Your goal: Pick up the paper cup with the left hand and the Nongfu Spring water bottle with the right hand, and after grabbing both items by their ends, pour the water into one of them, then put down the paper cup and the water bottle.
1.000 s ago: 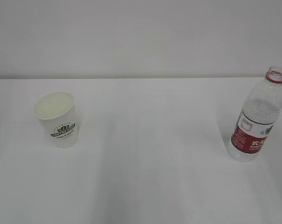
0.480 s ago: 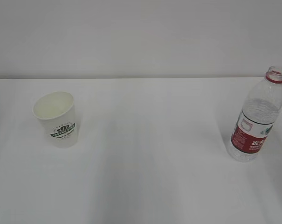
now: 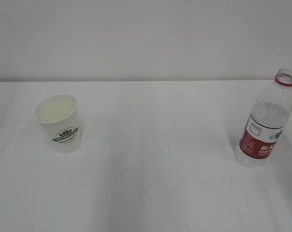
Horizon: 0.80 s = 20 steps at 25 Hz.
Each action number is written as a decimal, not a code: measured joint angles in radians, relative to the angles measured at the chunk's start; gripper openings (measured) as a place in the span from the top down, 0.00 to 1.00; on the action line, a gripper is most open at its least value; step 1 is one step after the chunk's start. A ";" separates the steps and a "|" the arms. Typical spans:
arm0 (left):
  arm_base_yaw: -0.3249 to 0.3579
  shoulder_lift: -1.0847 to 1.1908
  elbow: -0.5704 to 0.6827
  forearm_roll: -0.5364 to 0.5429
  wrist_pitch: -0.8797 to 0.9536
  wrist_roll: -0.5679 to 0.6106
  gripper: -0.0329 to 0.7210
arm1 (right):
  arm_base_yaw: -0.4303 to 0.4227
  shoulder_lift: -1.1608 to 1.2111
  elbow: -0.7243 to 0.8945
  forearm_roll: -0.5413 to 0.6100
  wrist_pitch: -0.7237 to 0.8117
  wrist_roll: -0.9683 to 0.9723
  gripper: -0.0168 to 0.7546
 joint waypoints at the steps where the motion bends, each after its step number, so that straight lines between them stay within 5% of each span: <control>1: 0.000 0.007 0.000 0.000 -0.003 0.000 0.42 | 0.000 0.000 0.000 0.000 -0.004 0.000 0.24; 14: -0.002 0.159 0.000 -0.024 -0.054 0.000 0.45 | 0.000 0.004 0.000 -0.002 -0.136 -0.002 0.24; 20: -0.066 0.199 0.024 -0.024 -0.134 0.000 0.46 | 0.000 0.048 0.000 -0.043 -0.148 -0.002 0.24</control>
